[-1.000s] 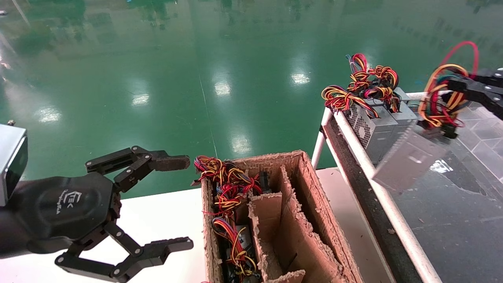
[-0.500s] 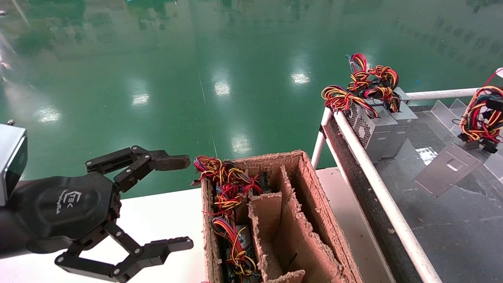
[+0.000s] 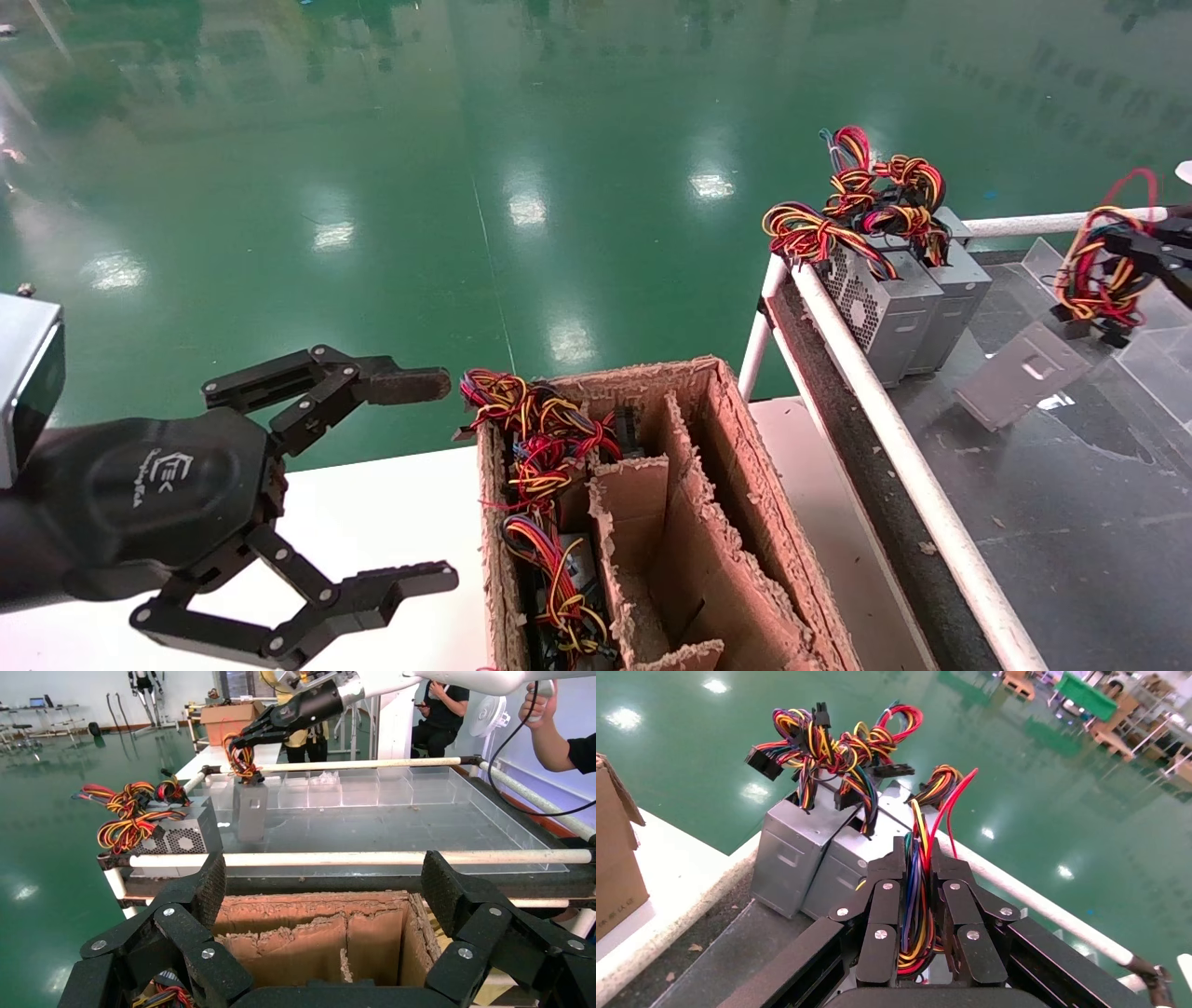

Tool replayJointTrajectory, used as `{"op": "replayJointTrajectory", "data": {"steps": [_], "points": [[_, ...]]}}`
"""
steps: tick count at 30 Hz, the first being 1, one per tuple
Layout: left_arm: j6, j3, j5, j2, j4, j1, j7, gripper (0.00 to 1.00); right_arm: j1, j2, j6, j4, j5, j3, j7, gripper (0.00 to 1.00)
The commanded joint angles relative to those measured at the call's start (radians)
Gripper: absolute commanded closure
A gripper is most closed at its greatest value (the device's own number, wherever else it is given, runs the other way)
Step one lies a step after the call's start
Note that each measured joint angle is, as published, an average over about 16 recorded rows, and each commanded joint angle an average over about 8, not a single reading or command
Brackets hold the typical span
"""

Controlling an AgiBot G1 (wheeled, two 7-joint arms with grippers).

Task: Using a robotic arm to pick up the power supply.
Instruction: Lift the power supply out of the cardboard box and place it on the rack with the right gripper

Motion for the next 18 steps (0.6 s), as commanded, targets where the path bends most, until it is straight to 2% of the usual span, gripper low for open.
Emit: {"op": "replayJointTrajectory", "data": {"steps": [1,18], "points": [[0.0,0.0,0.0,0.0,0.0,0.0,0.0,0.0,0.029,-0.02,0.001,-0.032,-0.02,-0.012,-0.006,1.0],[0.0,0.0,0.0,0.0,0.0,0.0,0.0,0.0,0.17,-0.128,0.044,-0.218,-0.098,-0.059,-0.082,1.0]]}}
